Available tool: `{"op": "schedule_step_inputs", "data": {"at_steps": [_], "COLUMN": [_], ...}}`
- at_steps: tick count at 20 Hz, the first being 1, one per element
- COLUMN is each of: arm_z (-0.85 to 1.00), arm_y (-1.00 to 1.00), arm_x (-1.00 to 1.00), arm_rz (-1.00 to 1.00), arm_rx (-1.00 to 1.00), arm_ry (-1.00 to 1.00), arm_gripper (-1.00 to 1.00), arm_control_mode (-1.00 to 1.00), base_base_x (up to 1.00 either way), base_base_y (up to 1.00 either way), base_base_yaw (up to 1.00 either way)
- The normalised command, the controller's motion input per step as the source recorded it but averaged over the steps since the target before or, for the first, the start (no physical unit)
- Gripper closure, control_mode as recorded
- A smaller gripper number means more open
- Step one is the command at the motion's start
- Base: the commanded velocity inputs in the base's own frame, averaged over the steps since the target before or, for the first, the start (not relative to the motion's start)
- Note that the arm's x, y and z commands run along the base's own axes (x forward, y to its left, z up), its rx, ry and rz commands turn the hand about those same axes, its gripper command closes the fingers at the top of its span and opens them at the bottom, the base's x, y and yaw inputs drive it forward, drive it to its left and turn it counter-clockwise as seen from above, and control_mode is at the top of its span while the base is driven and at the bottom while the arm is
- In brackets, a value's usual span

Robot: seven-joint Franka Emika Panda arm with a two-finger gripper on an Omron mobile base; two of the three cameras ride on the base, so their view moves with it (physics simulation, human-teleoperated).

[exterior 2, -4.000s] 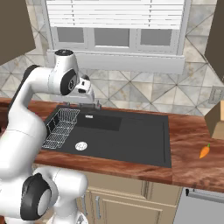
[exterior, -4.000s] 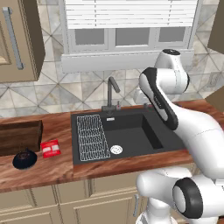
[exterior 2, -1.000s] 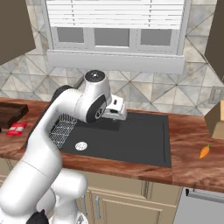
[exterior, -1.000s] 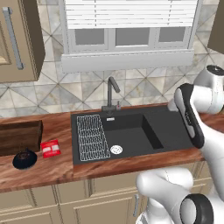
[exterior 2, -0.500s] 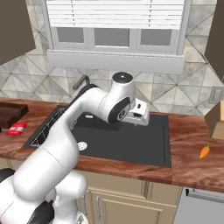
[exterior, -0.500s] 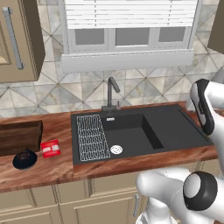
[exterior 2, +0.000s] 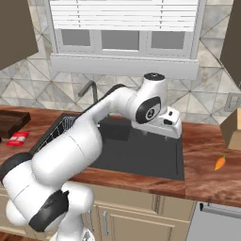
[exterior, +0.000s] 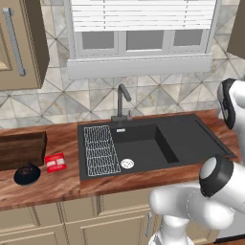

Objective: Pick up all produce items and place them in the sink. Turn on the sink faucet to wash them. Then turn the sink off and put them in the tray.

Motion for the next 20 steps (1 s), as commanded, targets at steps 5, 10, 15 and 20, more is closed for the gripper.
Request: {"op": "schedule_step_inputs", "data": {"at_steps": [5,10,15,20], "arm_z": [0.0,-0.08,-0.13,-0.21], "arm_y": [-0.6,-0.56,-0.56,-0.54], "arm_x": [0.0,0.0,0.0,0.01], "arm_rz": [-0.19,-0.18,-0.16,-0.1], "arm_rx": [0.0,0.0,0.0,0.0], "arm_ry": [0.17,0.05,0.0,0.0], "arm_gripper": [-1.0,-1.0,-1.0,-1.0], "arm_control_mode": [-1.0,-1.0,-1.0,-1.0], "base_base_x": [0.0,0.0,0.0,0.0], "base_base_y": [0.0,0.0,0.0,0.0], "base_base_yaw": [0.0,0.0,0.0,0.0]}}
